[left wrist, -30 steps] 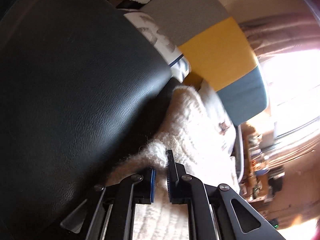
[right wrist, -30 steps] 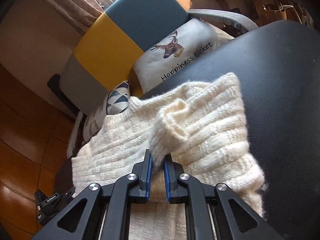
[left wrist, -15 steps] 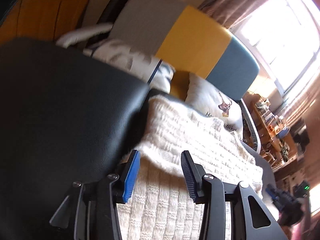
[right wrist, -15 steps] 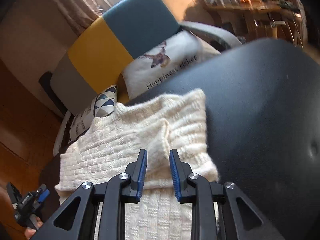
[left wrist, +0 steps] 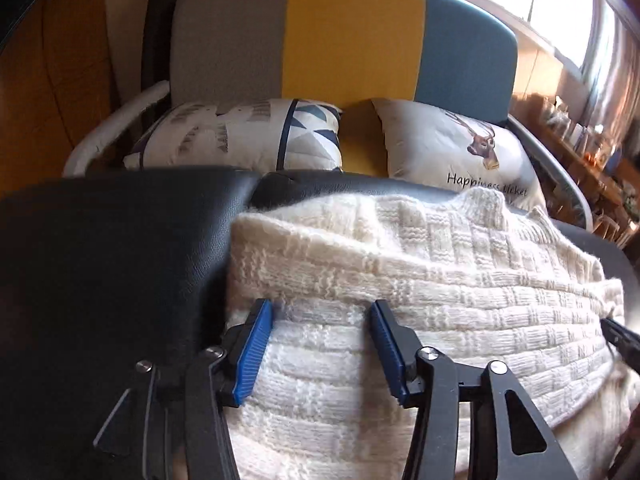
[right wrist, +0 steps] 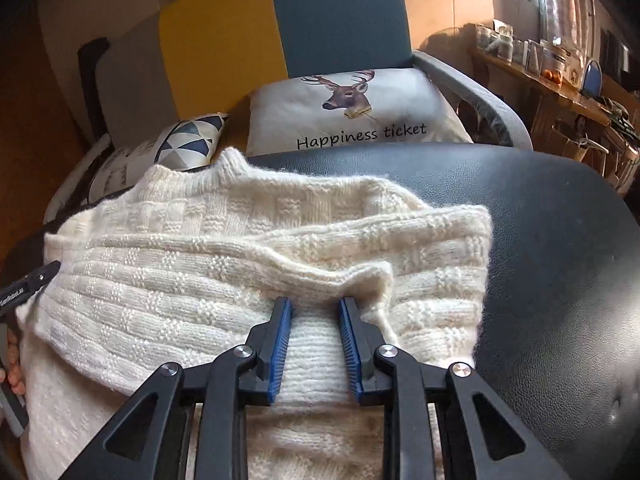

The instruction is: Fold clothes

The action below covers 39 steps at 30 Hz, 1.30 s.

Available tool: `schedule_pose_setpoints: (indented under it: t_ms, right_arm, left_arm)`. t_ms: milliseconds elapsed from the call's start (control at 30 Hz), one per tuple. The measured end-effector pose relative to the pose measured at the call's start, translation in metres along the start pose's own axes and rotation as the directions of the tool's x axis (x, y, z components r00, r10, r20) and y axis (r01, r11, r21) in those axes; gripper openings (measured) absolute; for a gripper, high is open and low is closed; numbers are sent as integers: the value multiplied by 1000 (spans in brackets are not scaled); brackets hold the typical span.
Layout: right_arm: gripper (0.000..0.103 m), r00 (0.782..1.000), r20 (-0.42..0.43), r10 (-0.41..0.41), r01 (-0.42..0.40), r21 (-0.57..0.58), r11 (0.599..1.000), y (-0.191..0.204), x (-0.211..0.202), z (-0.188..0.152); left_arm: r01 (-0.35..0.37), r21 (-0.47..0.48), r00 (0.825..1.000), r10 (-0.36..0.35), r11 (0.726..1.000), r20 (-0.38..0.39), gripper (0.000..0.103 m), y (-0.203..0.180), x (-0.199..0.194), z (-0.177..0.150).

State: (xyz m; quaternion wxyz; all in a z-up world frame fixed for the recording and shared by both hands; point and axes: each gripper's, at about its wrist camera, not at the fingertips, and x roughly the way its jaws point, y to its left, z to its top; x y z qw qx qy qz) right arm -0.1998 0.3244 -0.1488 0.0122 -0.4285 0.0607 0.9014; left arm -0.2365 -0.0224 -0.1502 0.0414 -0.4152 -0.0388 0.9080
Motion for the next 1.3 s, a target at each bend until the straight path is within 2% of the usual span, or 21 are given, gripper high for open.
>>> schedule_pose_setpoints:
  t_ms: [100, 367, 467, 567, 667, 767, 967, 1100, 1200, 1300]
  right_arm:
    - [24, 999, 31, -42, 44, -50, 998, 9, -1, -5]
    - [24, 998, 40, -48, 50, -51, 997, 18, -14, 13]
    - [24, 998, 44, -48, 50, -50, 997, 23, -22, 23]
    - [24, 998, 42, -45, 48, -71, 996, 31, -24, 28]
    - [24, 998, 32, -59, 62, -90, 994, 34, -18, 26]
    - [24, 997, 23, -74, 77, -109, 991, 36, -12, 24]
    - [24, 994, 4, -105, 104, -147, 984, 41, 1, 20]
    - [24, 992, -7, -126, 123, -172, 977, 45, 9, 17]
    - [24, 997, 3, -76, 76, -134, 988, 41, -16, 13]
    - [24, 999, 10, -49, 50, -130, 990, 40, -36, -3]
  left_arm:
    - [-14, 6, 1000, 14, 1000, 2, 54, -2, 2, -1]
    - [-1, -21, 1000, 0, 1000, -7, 54, 1, -9, 6]
    - [7, -19, 999, -7, 1000, 41, 54, -1, -23, 23]
    - [-22, -3, 999, 22, 1000, 25, 55, -1, -12, 36]
    - [-52, -19, 996, 51, 998, -68, 55, 6, 21, 34]
    - [-55, -9, 998, 55, 998, -12, 60, 9, 25, 22]
    - [-44, -31, 999, 44, 999, -18, 60, 13, 23, 23]
    - [-74, -57, 997, 75, 996, 11, 60, 14, -2, 20]
    - [-29, -89, 997, 35, 996, 66, 60, 21, -37, 4]
    - [-15, -96, 997, 22, 995, 71, 61, 28, -57, -21]
